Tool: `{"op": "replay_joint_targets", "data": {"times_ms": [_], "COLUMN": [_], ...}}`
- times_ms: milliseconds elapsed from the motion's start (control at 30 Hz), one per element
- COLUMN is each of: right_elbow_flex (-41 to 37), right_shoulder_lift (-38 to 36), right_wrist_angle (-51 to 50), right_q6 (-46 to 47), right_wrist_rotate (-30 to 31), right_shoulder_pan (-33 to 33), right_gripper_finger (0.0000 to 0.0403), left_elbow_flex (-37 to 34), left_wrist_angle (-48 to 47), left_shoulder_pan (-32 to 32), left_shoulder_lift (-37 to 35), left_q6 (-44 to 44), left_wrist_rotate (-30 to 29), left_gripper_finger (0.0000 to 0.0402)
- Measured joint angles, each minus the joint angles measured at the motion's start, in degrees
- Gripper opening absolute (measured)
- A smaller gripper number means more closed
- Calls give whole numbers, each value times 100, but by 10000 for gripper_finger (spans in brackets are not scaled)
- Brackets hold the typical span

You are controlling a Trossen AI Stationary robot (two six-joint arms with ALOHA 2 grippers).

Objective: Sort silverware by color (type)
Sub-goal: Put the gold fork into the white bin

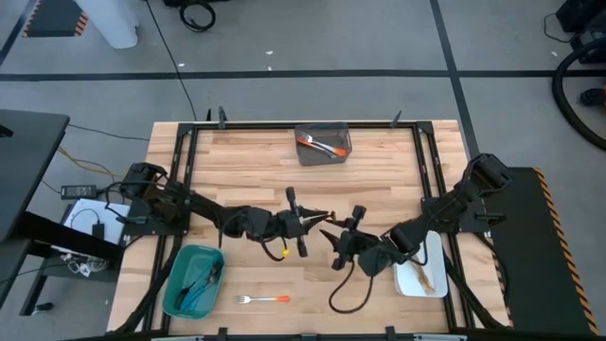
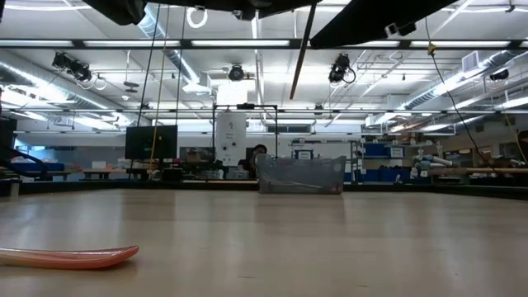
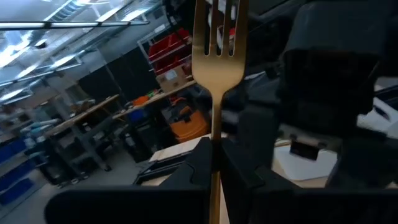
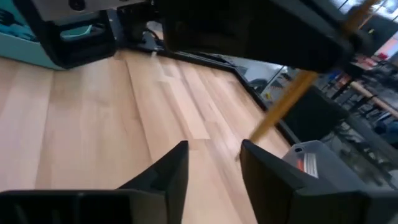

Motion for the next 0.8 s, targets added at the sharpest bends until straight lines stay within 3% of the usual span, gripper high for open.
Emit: {"op": "replay_joint_targets", "data": {"times_ms": [200,367,800], "right_elbow_flex": [0,0,0], "right_shoulder_lift": [-64,-78,-83], "right_wrist_angle": [65,248,798], "right_q6": [37,20,-356], "right_wrist_rotate": [-767,-953,491], "right_shoulder_pan": [-369,-557,-595], "right_gripper_finger": [197,215,200], "left_elbow_flex": [-249,-510,-701], "left_wrist_angle": [526,1223,2124], "left_shoulder_pan": [212,249,355], "left_shoulder_lift": [0,0,0], "left_q6": [-190,-127,-16], "left_wrist_rotate": [540,767,513], "left_gripper_finger": [23,23,23]}}
